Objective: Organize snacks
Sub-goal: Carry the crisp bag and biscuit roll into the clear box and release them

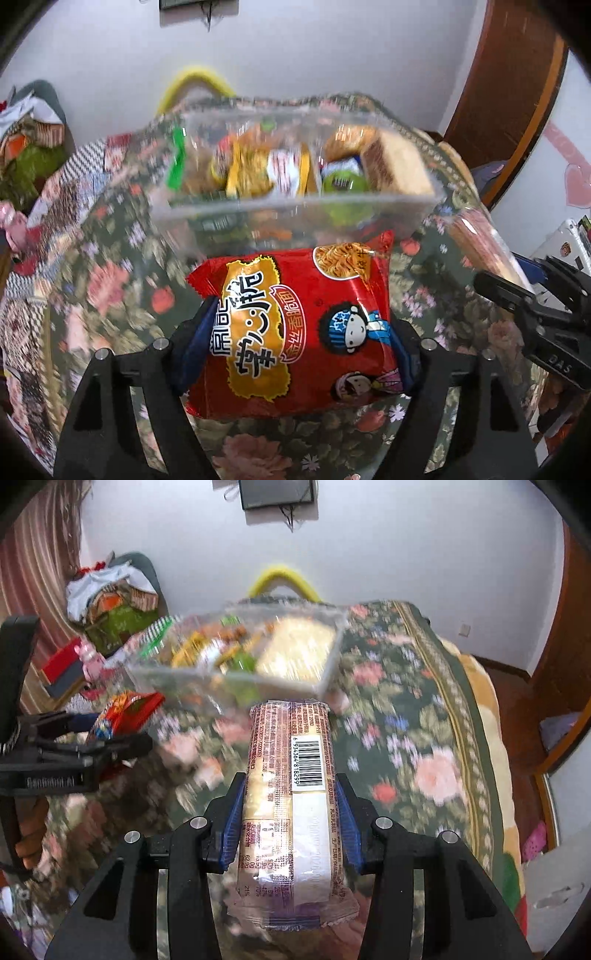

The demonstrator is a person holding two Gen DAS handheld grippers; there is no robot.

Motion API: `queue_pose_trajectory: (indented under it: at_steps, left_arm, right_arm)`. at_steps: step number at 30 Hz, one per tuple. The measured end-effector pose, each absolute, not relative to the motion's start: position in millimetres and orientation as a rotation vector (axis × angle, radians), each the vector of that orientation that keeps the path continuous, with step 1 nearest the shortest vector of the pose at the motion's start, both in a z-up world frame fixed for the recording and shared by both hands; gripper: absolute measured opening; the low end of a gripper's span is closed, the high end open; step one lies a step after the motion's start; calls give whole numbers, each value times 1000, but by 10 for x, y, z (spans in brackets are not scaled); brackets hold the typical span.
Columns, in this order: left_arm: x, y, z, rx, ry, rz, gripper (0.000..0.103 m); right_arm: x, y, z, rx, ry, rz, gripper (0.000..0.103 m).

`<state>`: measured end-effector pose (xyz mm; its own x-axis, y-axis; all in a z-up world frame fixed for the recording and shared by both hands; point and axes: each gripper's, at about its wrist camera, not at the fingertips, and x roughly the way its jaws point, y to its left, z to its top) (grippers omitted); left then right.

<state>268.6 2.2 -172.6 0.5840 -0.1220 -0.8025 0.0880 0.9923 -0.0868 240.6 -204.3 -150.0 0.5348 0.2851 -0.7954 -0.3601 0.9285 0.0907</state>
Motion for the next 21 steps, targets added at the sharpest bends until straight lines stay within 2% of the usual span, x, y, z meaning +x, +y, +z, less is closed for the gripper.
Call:
queue_pose_trajectory:
  at_steps: [9, 21]
  left_arm:
    - [3064, 160, -1325, -81, 861, -108, 79]
    - [3782, 359, -1373, -205, 892, -144, 80]
  right_arm:
    - [2725, -1758, -1323, -56, 851, 415, 42]
    - [3226, -1529, -1431, -40, 858, 435, 42]
